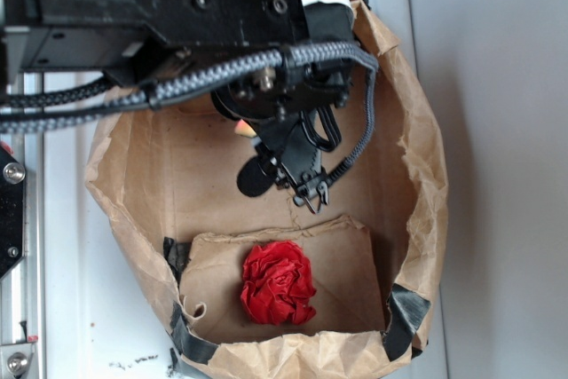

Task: Grab the green sponge.

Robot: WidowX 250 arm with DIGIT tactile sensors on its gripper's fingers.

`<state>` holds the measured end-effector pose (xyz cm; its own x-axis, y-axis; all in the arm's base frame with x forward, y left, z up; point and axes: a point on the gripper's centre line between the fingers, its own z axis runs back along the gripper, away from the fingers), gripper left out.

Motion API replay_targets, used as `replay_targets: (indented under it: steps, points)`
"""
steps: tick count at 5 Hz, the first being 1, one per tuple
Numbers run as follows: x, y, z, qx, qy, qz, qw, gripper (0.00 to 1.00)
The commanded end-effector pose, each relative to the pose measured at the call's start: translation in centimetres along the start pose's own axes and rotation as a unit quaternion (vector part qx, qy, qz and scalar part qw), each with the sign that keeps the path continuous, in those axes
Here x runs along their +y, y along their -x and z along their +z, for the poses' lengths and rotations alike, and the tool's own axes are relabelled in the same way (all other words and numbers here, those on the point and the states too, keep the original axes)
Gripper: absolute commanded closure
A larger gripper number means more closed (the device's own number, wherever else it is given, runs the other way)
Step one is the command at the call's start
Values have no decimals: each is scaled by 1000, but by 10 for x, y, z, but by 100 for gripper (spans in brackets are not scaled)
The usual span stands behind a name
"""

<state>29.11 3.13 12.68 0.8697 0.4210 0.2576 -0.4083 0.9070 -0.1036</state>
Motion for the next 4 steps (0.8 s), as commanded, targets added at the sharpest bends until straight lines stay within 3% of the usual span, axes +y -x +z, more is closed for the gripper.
replay_targets:
  steps: [1, 4]
  points:
    - [-22, -8, 46, -39, 9, -44, 998, 100]
    - [-30, -8, 43, -49, -7, -67, 997, 100]
